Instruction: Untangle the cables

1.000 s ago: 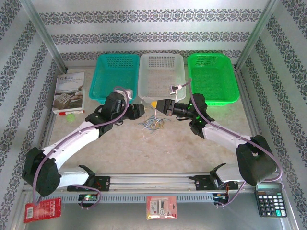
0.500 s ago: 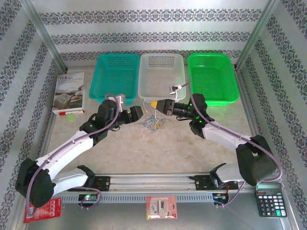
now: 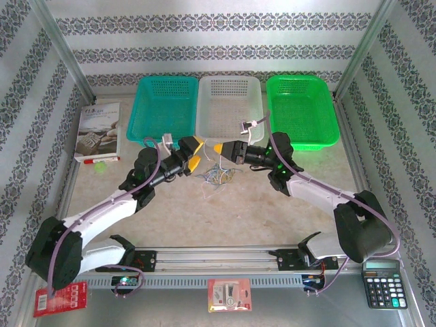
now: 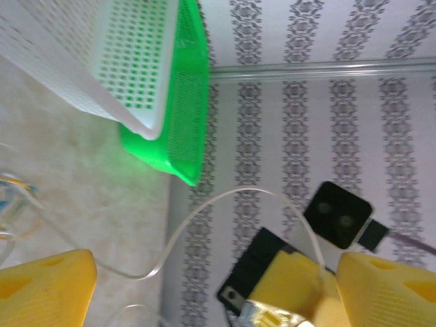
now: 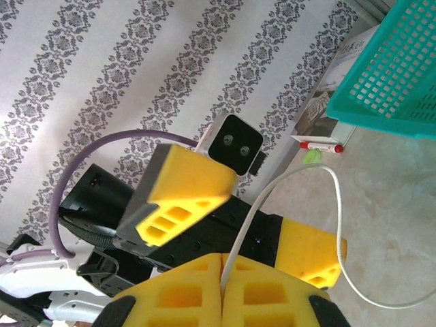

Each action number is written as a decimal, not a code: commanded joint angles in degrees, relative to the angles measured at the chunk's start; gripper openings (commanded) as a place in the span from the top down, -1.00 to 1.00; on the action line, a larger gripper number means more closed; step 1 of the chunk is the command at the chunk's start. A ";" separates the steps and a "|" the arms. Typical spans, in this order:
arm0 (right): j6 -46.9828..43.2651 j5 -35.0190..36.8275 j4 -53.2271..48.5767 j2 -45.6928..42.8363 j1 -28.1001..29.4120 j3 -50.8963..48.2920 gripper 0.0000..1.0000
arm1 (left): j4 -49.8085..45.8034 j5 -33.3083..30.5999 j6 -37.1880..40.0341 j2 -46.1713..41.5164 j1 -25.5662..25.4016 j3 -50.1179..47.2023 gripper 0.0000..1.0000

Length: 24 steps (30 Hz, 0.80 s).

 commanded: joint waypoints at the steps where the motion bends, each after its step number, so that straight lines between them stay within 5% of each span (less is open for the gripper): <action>1: -1.36 -0.94 1.35 0.94 -0.14 2.27 1.00 | 14.26 4.26 -12.30 3.67 0.57 -0.40 -0.82; 13: -1.72 -0.94 1.35 1.89 -0.32 3.03 1.00 | 20.53 6.67 -17.21 9.15 -0.01 1.63 -0.84; 24: -2.26 -0.15 1.07 1.63 -2.52 2.74 1.00 | 7.15 5.09 -11.16 1.59 0.03 1.07 -0.91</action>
